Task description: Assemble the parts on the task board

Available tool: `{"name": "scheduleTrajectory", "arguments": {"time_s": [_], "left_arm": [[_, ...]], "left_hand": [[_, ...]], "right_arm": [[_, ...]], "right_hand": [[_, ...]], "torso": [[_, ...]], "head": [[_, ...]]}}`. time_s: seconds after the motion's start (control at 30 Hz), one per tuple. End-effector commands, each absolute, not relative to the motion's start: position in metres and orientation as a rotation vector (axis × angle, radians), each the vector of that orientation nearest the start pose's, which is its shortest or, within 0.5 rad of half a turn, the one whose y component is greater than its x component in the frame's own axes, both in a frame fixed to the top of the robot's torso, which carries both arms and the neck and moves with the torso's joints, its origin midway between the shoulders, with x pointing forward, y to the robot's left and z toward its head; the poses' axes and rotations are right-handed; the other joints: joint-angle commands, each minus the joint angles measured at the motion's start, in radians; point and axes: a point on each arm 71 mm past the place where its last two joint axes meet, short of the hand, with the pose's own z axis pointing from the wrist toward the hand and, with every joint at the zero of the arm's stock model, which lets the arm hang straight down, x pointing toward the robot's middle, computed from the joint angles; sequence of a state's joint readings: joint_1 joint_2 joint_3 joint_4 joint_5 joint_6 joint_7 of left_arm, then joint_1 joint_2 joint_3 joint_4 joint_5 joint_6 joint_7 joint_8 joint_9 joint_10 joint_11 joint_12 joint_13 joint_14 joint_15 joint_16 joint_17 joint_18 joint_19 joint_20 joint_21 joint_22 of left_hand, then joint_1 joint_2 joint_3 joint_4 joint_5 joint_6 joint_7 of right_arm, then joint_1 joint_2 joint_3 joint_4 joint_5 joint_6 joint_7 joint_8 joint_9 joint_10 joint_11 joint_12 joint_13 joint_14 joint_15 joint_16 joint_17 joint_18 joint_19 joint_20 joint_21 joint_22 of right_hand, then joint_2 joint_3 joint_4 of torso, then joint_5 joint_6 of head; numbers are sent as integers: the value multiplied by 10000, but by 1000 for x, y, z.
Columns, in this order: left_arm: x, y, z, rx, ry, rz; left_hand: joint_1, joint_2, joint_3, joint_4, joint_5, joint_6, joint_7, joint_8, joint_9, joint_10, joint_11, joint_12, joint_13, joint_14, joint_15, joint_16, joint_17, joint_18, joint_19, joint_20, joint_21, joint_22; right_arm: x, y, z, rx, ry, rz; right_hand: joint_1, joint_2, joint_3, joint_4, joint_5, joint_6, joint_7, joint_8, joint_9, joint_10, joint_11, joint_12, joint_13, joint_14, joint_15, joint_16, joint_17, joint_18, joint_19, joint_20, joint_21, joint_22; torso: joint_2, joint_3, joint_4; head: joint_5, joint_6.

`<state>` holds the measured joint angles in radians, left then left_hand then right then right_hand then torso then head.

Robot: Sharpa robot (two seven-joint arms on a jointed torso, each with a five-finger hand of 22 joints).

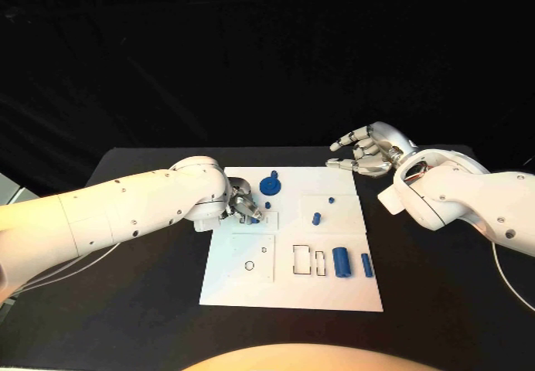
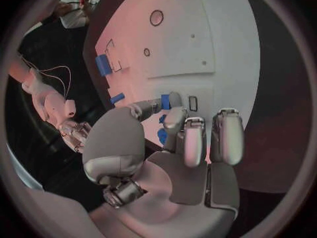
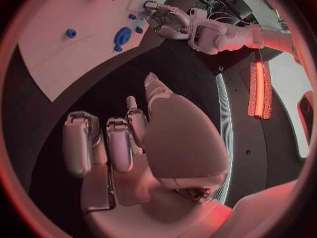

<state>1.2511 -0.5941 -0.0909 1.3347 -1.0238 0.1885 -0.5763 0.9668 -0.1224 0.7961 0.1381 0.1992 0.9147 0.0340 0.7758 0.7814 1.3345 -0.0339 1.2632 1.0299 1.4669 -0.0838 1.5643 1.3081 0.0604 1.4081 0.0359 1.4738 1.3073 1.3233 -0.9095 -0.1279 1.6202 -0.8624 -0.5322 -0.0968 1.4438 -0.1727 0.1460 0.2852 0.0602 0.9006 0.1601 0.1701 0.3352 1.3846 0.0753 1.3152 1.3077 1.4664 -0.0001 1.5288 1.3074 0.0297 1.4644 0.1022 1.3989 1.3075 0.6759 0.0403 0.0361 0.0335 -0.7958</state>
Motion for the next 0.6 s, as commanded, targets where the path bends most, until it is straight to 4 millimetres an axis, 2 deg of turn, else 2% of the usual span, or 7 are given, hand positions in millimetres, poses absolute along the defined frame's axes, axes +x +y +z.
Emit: {"name": "scheduleTrajectory", "arguments": {"time_s": [0.03,0.07,0.2,0.6], "left_arm": [[504,154,-240,-1458,24268,-3195],[504,154,-240,-1475,24278,-3196],[504,155,-240,-1518,24308,-3167],[506,157,-240,-1652,24294,-3121]], "left_hand": [[452,453,575,-593,-53,-17,1,-32,15,-10,6,-6,47,992,11,-10,2473,-61,-48,-1,-55,174],[451,447,575,-595,-53,-16,1,-31,16,-7,5,-3,51,992,11,-9,2474,-62,-47,-1,-54,175],[290,114,432,-573,-86,23,-19,-16,50,32,-6,43,108,997,5,-2,2490,-67,-21,1,-46,208],[31,-2,97,-265,-125,88,-38,-27,67,26,-18,31,83,993,-6,-10,2475,-62,-32,-9,-65,190]], "right_arm": [[482,-220,-151,4323,16186,8562],[482,-220,-151,4325,16189,8562],[482,-220,-152,4328,16199,8567],[481,-220,-152,4329,16213,8573]], "right_hand": [[-11,73,-77,-9,-3,25,-14,59,13,-90,-6,-45,551,802,9,-47,1757,107,241,32,-68,1700],[-11,73,-77,-9,-3,25,-14,59,13,-90,-6,-45,551,802,9,-47,1757,107,241,32,-68,1700],[-15,73,-82,-7,-4,24,-15,61,13,-92,-6,-47,549,802,9,-48,1755,107,241,32,-69,1699],[-22,74,-88,-3,-4,22,-14,64,14,-100,-6,-57,540,798,8,-56,1741,110,235,31,-84,1692]], "torso": [[-2,2,-1],[-4,3,-1],[0,5,11],[-2,5,-1]], "head": [[-11,3],[-13,3],[-17,3],[-14,0]]}}
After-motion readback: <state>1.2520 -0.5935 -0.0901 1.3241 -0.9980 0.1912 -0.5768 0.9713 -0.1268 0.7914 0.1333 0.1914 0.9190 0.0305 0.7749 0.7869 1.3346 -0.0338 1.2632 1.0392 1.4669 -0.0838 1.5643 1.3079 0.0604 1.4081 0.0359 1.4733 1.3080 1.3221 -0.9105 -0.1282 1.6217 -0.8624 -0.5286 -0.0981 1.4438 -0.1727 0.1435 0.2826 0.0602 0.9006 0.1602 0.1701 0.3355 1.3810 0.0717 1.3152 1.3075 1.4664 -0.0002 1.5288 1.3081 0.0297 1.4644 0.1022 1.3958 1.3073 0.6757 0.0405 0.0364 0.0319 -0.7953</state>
